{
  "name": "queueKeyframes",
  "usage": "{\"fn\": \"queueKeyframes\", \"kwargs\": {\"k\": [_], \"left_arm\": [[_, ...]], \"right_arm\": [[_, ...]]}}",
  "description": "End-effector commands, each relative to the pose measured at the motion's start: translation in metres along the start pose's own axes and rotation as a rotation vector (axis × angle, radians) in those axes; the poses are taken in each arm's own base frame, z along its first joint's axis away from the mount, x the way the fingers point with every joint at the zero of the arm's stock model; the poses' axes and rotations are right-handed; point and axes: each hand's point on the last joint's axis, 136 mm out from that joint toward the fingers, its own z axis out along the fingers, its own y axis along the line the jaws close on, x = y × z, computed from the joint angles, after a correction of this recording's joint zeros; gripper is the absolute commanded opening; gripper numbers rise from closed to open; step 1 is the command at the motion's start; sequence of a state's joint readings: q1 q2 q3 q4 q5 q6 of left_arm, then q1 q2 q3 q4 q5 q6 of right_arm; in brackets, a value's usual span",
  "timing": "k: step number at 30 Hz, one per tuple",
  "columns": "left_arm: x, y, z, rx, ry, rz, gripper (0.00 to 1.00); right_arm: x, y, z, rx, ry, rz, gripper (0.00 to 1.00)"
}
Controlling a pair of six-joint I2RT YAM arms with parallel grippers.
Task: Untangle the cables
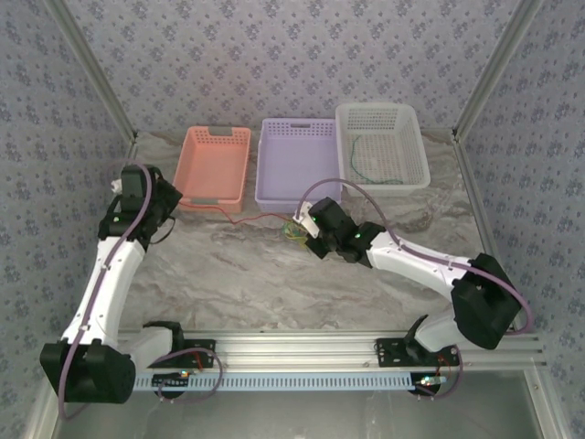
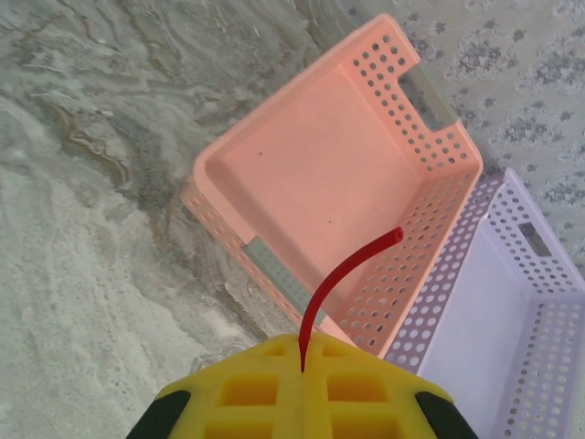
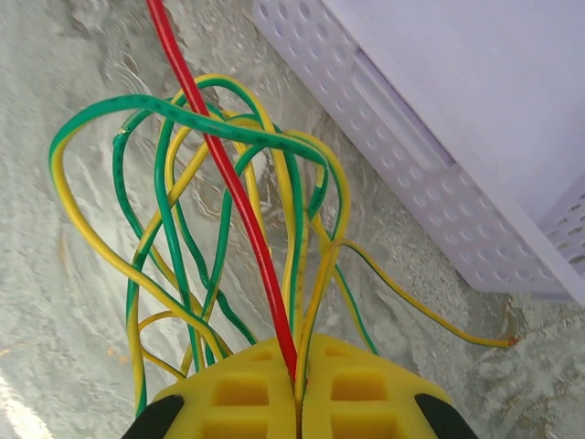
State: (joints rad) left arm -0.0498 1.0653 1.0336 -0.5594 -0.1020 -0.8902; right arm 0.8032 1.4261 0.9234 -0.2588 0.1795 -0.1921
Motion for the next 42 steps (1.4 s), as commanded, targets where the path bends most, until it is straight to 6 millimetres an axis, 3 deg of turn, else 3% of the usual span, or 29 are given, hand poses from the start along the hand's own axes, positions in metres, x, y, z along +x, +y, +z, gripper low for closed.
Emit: {"fn": "queueKeyframes", "kwargs": {"k": [1, 6, 12, 16, 20, 25, 26, 29, 34, 42], "left_arm": [[-0.028, -0.001, -0.028, -0.011, -0.084, 0.028, 0.0], [-0.048, 0.006, -0.036, -0.05, -0.118, 0.02, 0.0], [-0.058, 0.019, -0.036, -0.082, -0.094, -0.025, 0.0], [-0.063, 0.018, -0.039, -0.069, -0.098, -0.04, 0.0], [-0.042, -0.009, -0.027, 0.07, -0.014, -0.065, 0.0], [0.006, -0.047, -0.016, 0.196, 0.087, -0.011, 0.0], [0.012, -0.055, -0.016, 0.222, 0.094, 0.001, 0.0], [0.02, -0.078, -0.018, 0.298, 0.118, 0.038, 0.0], [0.027, -0.111, -0.023, 0.399, 0.157, 0.1, 0.0], [0.017, -0.146, -0.043, 0.513, 0.145, 0.159, 0.0]], "right_arm": [[0.017, -0.014, 0.003, 0.076, 0.06, 0.003, 0.0], [0.014, -0.015, -0.003, 0.107, 0.027, -0.033, 0.0], [0.019, -0.018, -0.012, 0.189, -0.002, -0.115, 0.0], [0.022, -0.018, -0.01, 0.215, 0.012, -0.156, 0.0], [0.025, 0.001, 0.004, 0.19, 0.059, -0.239, 0.0], [0.035, 0.014, 0.027, 0.186, 0.133, -0.281, 0.0], [0.037, 0.016, 0.029, 0.184, 0.139, -0.281, 0.03], [0.037, 0.019, 0.029, 0.171, 0.135, -0.274, 0.29], [0.02, 0.03, 0.008, 0.09, 0.048, -0.245, 0.53], [-0.021, 0.019, -0.051, -0.049, -0.171, -0.059, 0.64]]}}
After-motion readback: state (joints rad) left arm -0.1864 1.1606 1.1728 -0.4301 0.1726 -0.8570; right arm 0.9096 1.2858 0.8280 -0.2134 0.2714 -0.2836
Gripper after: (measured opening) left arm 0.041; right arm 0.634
